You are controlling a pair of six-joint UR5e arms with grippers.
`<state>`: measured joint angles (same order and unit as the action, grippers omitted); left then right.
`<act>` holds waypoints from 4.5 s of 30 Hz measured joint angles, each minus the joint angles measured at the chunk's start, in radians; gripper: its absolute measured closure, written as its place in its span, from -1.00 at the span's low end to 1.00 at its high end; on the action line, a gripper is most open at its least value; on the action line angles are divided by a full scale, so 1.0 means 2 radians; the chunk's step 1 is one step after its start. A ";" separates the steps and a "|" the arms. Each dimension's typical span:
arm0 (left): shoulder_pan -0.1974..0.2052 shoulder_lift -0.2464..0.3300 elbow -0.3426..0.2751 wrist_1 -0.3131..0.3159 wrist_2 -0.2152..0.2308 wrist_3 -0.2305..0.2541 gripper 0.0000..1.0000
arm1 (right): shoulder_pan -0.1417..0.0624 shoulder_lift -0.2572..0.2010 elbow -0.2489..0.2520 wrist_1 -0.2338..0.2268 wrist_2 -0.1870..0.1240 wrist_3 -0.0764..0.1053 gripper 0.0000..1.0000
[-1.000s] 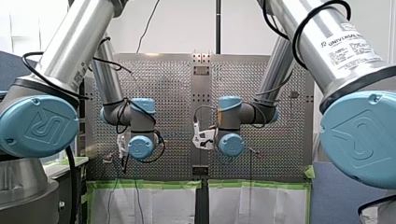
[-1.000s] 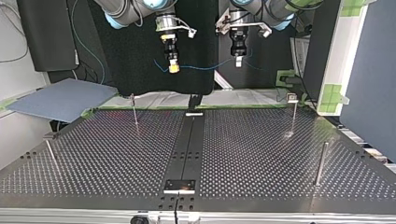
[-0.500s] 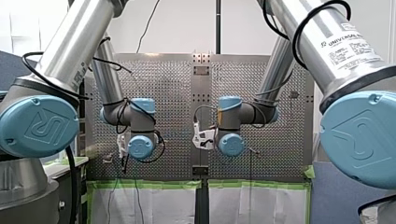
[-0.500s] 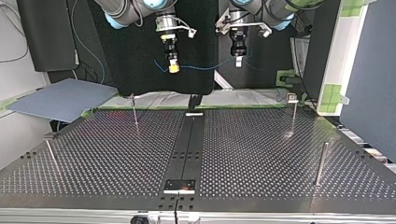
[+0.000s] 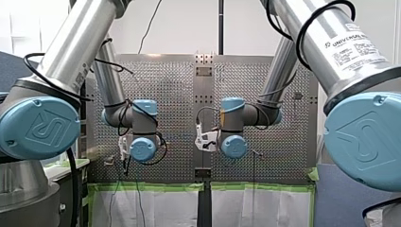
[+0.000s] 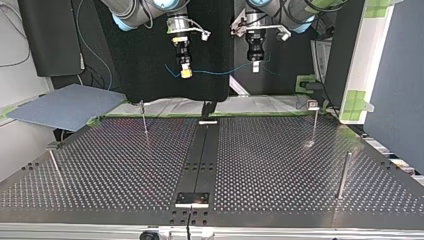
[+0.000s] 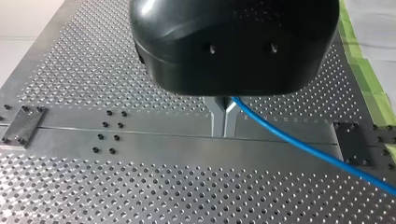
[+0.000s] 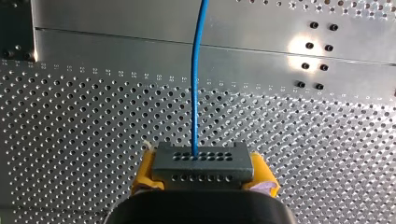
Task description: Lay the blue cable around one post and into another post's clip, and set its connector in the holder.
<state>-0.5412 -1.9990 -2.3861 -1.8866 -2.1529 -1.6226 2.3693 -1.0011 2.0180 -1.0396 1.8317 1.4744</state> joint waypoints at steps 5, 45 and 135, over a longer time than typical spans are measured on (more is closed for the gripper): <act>0.000 -0.001 0.000 0.000 0.000 0.001 1.00 | 0.000 0.000 0.000 0.000 0.000 0.000 1.00; 0.000 -0.001 0.000 0.001 0.000 0.001 1.00 | 0.042 0.087 -0.001 0.053 0.018 0.033 1.00; 0.158 0.281 0.118 -0.317 0.020 -0.112 1.00 | 0.040 -0.103 -0.199 0.220 -0.051 0.050 1.00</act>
<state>-0.2259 -1.4365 -2.1494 -2.5206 -2.1128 -1.8457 2.4490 -1.2074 1.6207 -0.5993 1.7290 1.5748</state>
